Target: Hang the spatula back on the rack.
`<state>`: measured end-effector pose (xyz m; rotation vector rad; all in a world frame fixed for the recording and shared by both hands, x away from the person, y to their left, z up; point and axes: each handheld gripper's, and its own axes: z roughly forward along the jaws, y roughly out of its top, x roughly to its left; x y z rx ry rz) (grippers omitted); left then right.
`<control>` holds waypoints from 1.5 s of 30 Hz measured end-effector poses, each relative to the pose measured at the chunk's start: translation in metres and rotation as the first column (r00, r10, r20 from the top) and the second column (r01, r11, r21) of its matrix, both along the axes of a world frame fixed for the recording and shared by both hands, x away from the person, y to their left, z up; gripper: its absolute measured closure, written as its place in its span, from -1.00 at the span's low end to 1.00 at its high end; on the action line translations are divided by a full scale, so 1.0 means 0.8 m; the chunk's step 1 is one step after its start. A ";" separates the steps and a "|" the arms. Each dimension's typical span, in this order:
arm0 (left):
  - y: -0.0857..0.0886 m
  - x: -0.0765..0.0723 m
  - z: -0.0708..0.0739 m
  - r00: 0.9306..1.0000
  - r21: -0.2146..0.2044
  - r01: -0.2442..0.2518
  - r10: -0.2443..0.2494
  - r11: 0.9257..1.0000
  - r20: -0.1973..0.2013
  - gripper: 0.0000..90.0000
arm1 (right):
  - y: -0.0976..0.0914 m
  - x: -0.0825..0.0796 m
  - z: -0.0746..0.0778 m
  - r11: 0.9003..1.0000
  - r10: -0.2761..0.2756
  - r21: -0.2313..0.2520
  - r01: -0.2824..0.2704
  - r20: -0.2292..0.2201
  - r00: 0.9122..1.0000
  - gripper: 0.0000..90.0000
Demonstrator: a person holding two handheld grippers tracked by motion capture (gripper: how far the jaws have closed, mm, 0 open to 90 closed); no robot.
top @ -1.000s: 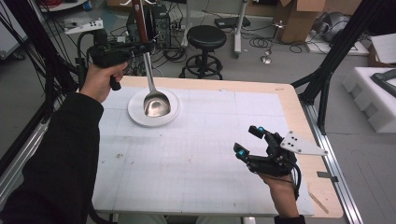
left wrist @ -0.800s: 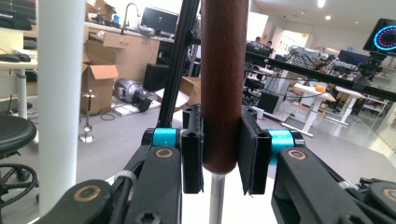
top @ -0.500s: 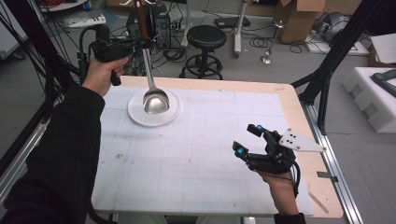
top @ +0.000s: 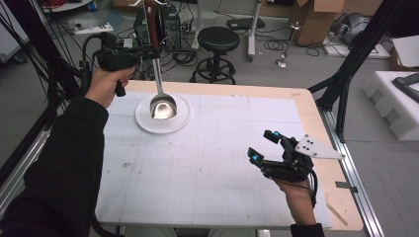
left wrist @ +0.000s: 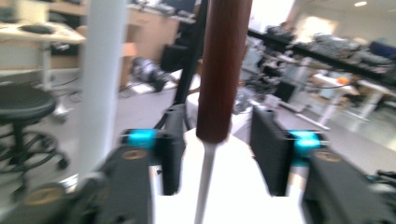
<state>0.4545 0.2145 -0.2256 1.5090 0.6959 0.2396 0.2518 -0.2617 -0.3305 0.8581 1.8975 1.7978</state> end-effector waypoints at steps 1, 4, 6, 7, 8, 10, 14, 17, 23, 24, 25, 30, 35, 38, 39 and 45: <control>0.003 -0.006 -0.002 1.000 0.005 -0.029 0.029 1.000 0.008 0.03 | -0.001 0.001 -0.002 1.000 -0.002 -0.002 0.002 0.002 1.000 -0.59; 0.014 -0.025 -0.011 0.997 -0.001 -0.078 0.078 0.997 0.005 -0.19 | -0.003 0.004 -0.008 1.000 -0.007 0.001 0.007 -0.003 1.000 -0.59; 0.021 -0.040 -0.016 0.996 0.003 -0.088 0.088 0.996 0.019 -0.21 | -0.004 0.005 -0.012 1.000 -0.005 0.003 0.005 -0.007 1.000 -0.59; 0.023 -0.048 -0.019 0.995 0.001 -0.091 0.091 0.996 0.029 -0.23 | -0.005 0.005 -0.014 1.000 -0.005 0.002 0.005 -0.009 1.000 -0.59; 0.026 -0.056 -0.023 0.995 0.001 -0.085 0.085 0.996 0.044 -0.26 | -0.005 0.006 -0.016 1.000 -0.003 0.002 0.003 -0.010 1.000 -0.59; 0.028 -0.073 -0.029 0.994 -0.006 -0.088 0.088 0.996 0.070 -0.32 | -0.006 0.006 -0.018 1.000 -0.007 -0.001 0.007 -0.013 1.000 -0.60; 0.029 -0.107 -0.041 0.983 -0.014 -0.095 0.096 0.995 0.157 -0.46 | -0.007 0.009 -0.019 1.000 -0.021 -0.015 0.021 -0.002 1.000 -0.61; 0.027 -0.129 -0.055 0.977 -0.009 -0.117 0.117 0.993 0.177 -0.62 | -0.009 0.009 -0.020 0.998 -0.050 -0.042 0.050 0.005 0.999 -0.61; 0.031 -0.168 -0.101 0.973 -0.010 -0.150 0.150 0.989 0.175 -0.69 | -0.012 0.004 -0.033 0.989 -0.103 -0.102 0.103 0.011 0.995 -0.61; 0.033 -0.175 -0.108 0.972 -0.003 -0.160 0.158 0.987 0.173 -0.69 | -0.014 0.004 -0.037 0.989 -0.106 -0.099 0.106 0.007 0.994 -0.61; 0.034 -0.181 -0.115 0.970 0.000 -0.168 0.165 0.986 0.176 -0.69 | -0.016 0.003 -0.041 0.989 -0.112 -0.100 0.112 0.004 0.994 -0.61; 0.037 -0.212 -0.142 0.963 0.035 -0.204 0.195 0.978 0.186 -0.68 | -0.024 -0.002 -0.059 0.984 -0.142 -0.114 0.139 -0.021 0.990 -0.61; 0.035 -0.237 -0.168 0.964 0.057 -0.213 0.201 0.975 0.176 -0.67 | -0.034 -0.010 -0.071 0.978 -0.168 -0.130 0.162 -0.035 0.985 -0.62; 0.033 -0.249 -0.183 0.965 0.055 -0.210 0.198 0.976 0.171 -0.66 | -0.039 -0.015 -0.074 0.978 -0.173 -0.119 0.169 -0.023 0.985 -0.62; 0.033 -0.253 -0.188 0.966 0.059 -0.210 0.197 0.976 0.169 -0.66 | -0.041 -0.017 -0.076 0.979 -0.176 -0.113 0.172 -0.028 0.984 -0.62; 0.033 -0.264 -0.209 0.969 0.064 -0.216 0.205 0.974 0.140 -0.65 | -0.045 -0.024 -0.090 0.973 -0.201 -0.124 0.195 -0.037 0.979 -0.61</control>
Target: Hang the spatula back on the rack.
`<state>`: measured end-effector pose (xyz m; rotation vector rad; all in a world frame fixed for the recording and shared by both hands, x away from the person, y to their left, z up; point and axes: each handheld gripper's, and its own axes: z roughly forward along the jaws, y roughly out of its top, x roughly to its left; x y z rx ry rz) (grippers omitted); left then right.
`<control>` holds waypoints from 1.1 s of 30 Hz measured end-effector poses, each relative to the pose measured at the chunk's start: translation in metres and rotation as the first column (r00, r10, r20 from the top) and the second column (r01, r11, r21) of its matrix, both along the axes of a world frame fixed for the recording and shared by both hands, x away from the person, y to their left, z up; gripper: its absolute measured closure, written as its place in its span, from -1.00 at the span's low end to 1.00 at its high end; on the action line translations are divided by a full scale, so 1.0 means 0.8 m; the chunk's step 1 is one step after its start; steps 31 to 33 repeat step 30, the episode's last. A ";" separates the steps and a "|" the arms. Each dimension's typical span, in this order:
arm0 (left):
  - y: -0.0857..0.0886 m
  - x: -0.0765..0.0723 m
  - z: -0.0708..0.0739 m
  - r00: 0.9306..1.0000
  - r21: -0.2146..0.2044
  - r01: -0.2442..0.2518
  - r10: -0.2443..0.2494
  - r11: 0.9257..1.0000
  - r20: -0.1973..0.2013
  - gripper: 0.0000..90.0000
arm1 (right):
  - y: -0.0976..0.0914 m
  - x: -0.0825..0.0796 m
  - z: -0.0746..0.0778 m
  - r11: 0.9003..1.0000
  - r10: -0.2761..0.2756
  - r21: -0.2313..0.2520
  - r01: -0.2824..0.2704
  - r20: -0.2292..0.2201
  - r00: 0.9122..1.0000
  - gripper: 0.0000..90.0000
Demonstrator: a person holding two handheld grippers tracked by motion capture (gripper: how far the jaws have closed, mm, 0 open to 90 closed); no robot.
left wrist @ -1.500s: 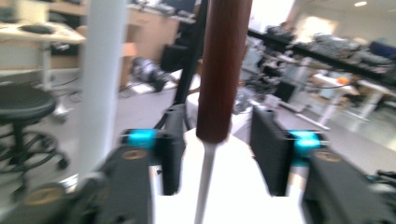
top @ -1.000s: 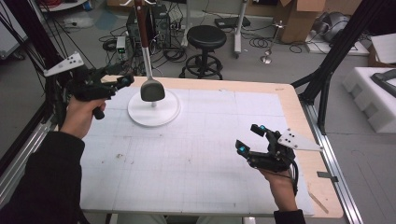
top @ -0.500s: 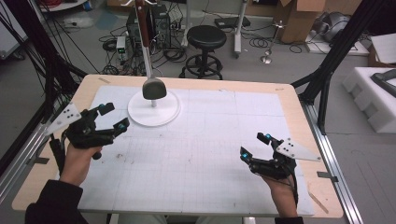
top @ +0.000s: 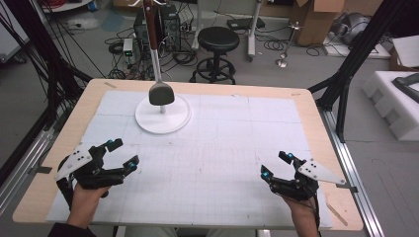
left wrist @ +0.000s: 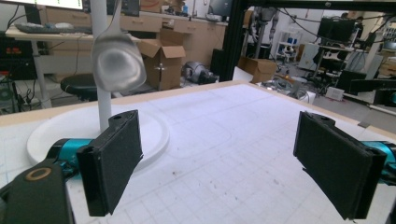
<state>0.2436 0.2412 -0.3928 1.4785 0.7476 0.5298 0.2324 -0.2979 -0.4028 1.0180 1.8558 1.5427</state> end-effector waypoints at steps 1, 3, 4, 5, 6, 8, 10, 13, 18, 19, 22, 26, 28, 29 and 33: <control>0.000 -0.001 -0.002 1.000 -0.006 0.000 0.000 1.000 -0.004 -0.65 | 0.000 -0.002 -0.001 1.000 -0.006 -0.006 0.006 0.003 1.000 -0.62; 0.001 -0.003 -0.005 1.000 -0.008 -0.003 0.003 1.000 -0.008 -0.65 | 0.001 -0.005 -0.001 1.000 -0.007 -0.006 0.007 0.000 1.000 -0.62; 0.001 -0.005 -0.007 1.000 -0.012 -0.001 0.001 1.000 -0.011 -0.65 | 0.001 -0.006 0.000 1.000 -0.011 -0.008 0.011 0.009 1.000 -0.61; 0.002 -0.005 -0.008 1.000 -0.007 -0.002 0.002 1.000 -0.010 -0.65 | 0.001 -0.007 0.000 1.000 -0.012 -0.007 0.012 0.008 1.000 -0.62; 0.002 -0.006 -0.009 1.000 -0.004 -0.001 0.001 1.000 -0.012 -0.65 | 0.001 -0.008 0.001 1.000 -0.012 -0.006 0.012 0.009 1.000 -0.61; 0.002 -0.006 -0.011 1.000 -0.001 -0.002 0.002 1.000 -0.018 -0.65 | 0.002 -0.010 0.001 1.000 -0.013 -0.008 0.013 0.012 1.000 -0.62; 0.002 -0.006 -0.013 1.000 -0.001 -0.007 0.007 1.000 -0.023 -0.65 | 0.002 -0.011 0.000 1.000 -0.017 -0.014 0.017 0.012 1.000 -0.62; 0.003 -0.006 -0.014 1.000 -0.006 -0.013 0.013 1.000 -0.024 -0.65 | 0.004 -0.013 -0.001 1.000 -0.019 -0.019 0.019 0.006 1.000 -0.62; 0.004 -0.006 -0.014 0.999 -0.011 -0.015 0.015 1.000 -0.029 -0.65 | 0.006 -0.013 -0.001 0.999 -0.019 -0.026 0.019 0.009 1.000 -0.62; 0.003 -0.005 -0.015 0.999 -0.012 -0.015 0.015 1.000 -0.029 -0.65 | 0.007 -0.013 -0.001 0.999 -0.019 -0.027 0.019 0.010 1.000 -0.61; 0.003 -0.005 -0.015 0.999 -0.011 -0.017 0.016 1.000 -0.031 -0.65 | 0.009 -0.012 -0.001 0.999 -0.015 -0.030 0.015 0.008 1.000 -0.62; 0.004 -0.004 -0.016 0.999 -0.010 -0.020 0.020 1.000 -0.034 -0.65 | 0.009 -0.013 -0.002 0.999 -0.014 -0.030 0.014 0.004 1.000 -0.62; 0.004 -0.004 -0.016 0.999 -0.010 -0.022 0.022 1.000 -0.034 -0.65 | 0.007 -0.013 -0.002 0.999 -0.015 -0.029 0.016 0.005 1.000 -0.62; 0.004 -0.003 -0.016 0.999 -0.011 -0.023 0.022 1.000 -0.035 -0.65 | 0.007 -0.013 -0.002 0.999 -0.017 -0.028 0.017 0.004 1.000 -0.62; 0.004 -0.003 -0.016 0.999 -0.011 -0.023 0.023 1.000 -0.036 -0.65 | 0.006 -0.014 -0.002 0.999 -0.016 -0.028 0.016 0.005 1.000 -0.61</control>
